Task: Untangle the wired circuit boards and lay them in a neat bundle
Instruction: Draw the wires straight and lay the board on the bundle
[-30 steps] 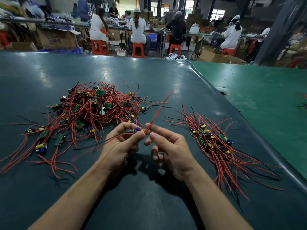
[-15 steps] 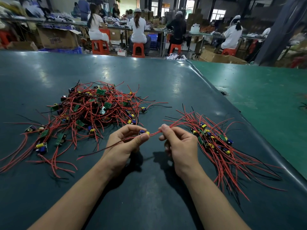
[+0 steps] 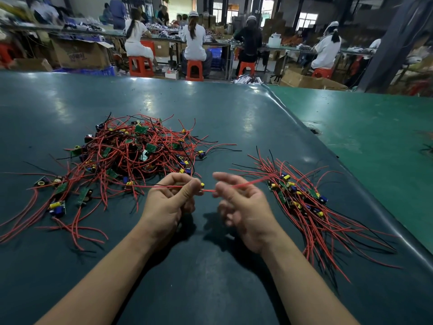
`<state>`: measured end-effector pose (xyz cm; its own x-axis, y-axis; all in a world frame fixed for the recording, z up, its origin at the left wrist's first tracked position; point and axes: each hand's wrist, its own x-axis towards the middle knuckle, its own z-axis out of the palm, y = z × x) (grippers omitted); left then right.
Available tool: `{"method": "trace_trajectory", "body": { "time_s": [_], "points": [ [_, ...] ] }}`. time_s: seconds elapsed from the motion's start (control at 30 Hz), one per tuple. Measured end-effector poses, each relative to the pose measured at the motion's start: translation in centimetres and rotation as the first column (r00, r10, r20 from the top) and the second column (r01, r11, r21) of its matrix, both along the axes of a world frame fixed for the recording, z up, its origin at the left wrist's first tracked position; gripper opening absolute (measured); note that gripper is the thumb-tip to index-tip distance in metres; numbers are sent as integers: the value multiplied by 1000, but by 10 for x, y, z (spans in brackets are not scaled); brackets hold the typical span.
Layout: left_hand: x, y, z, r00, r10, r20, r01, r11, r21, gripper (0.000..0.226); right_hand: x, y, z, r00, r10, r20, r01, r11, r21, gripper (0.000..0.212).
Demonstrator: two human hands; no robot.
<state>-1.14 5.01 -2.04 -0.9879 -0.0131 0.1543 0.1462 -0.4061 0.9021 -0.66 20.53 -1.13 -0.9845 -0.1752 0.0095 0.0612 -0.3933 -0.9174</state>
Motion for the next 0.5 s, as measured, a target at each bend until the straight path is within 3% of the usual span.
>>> {"method": "trace_trajectory", "body": {
  "time_s": [0.1,0.23,0.4,0.5],
  "points": [
    [-1,-1,-3,1000,-7,16,7,999,-47,25,5,-6,-2,995,85,-58,-81,994,70,21],
    [-2,-2,-6,999,-32,19,33,996,-84,48,2,-5,-2,999,-4,-53,8,997,79,19],
    [-1,0,-6,995,-101,13,102,985,-140,31,0,-3,-1,999,-18,-40,22,995,95,13],
    [-1,-1,-6,993,-115,-4,113,977,-180,34,1,-2,-1,999,17,-42,-14,998,59,12]
  ]
}}
